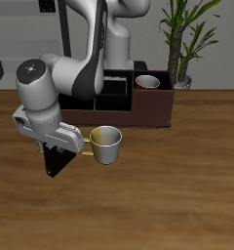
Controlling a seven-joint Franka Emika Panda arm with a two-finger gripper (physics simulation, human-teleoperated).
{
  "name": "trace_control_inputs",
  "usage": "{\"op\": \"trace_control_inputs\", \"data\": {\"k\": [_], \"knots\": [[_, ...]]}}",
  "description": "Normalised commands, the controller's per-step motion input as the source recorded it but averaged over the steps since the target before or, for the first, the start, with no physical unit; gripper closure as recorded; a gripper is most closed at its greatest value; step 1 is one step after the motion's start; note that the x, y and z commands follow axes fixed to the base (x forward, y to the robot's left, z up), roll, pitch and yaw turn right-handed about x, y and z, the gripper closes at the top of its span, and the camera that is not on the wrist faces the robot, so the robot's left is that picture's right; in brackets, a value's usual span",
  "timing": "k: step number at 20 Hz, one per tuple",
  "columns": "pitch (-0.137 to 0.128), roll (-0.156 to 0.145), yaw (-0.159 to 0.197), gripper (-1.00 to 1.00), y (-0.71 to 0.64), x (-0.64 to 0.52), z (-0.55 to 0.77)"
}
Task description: Place the red mug into the back desk caddy's right compartment and place the left black book into the back desk caddy's back compartment and place the right black book into the back desk caddy's front compartment
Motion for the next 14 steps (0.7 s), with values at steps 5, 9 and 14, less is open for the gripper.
{"op": "trace_control_inputs", "data": {"k": [5,9,14], "knots": [[-0.055,0.018,0.153,1.0,0.06,-0.04,0.69],[-0.12,-0.045,0.244,1.0,0.12,-0.29,1.25],[-0.055,0.033,0.179,1.0,0.22,-0.4,0.72]]}}
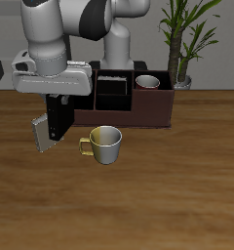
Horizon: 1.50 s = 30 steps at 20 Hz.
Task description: Place the red mug into the back desk caddy's right compartment and place the left black book into the back desk caddy's back compartment and place the right black book into the back desk caddy's front compartment
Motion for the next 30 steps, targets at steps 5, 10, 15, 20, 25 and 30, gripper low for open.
{"op": "trace_control_inputs", "data": {"k": [5,10,15,20,25,30], "knots": [[-0.062,0.044,0.183,1.0,0.31,-0.51,0.82],[0.014,0.033,0.063,1.0,0.24,-0.33,0.32],[-0.014,0.033,0.1,1.0,0.2,-0.32,0.28],[0.002,0.032,0.094,1.0,0.2,-0.38,0.17],[-0.024,0.006,0.047,1.0,0.13,-0.22,0.22],[-0.017,-0.038,-0.108,1.0,0.02,-0.3,0.27]]}}
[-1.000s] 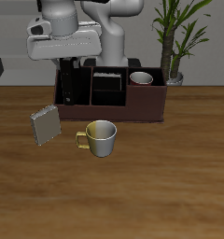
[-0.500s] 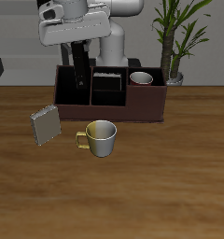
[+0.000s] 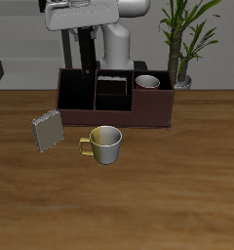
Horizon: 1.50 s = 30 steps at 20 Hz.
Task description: Place the red mug into the back desk caddy's right compartment and place the left black book into the back desk caddy's back compartment and place the right black book into the back desk caddy's front compartment
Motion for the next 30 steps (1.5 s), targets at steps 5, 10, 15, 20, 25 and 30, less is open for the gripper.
{"op": "trace_control_inputs", "data": {"k": [5,10,15,20,25,30], "knots": [[-0.029,-0.058,-0.091,1.0,0.02,-0.28,0.08],[0.027,-0.017,-0.041,1.0,0.01,-0.19,-0.08],[0.053,-0.024,-0.015,1.0,0.02,-0.17,-0.13],[0.068,0.047,-0.002,1.0,0.13,-0.17,-0.04],[0.082,0.018,0.009,1.0,0.12,-0.04,-0.02],[0.035,-0.047,0.073,1.0,-0.15,0.15,-0.04]]}}
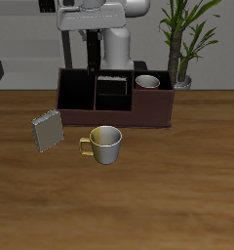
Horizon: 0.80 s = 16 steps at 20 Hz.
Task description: Place the red mug into the back desk caddy's right compartment and place the left black book into the back desk caddy's back compartment and place the right black book into the back desk caddy's front compartment
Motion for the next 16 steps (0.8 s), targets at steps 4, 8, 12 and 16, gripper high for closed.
{"op": "trace_control_inputs", "data": {"k": [4,8,12,16], "knots": [[0.054,-0.015,0.188,1.0,0.09,0.03,-0.18],[0.04,0.006,0.209,1.0,0.19,-0.1,-0.23],[0.026,0.015,0.266,1.0,0.23,-0.16,-0.21],[-0.036,-0.009,0.214,1.0,0.18,-0.14,0.02]]}}
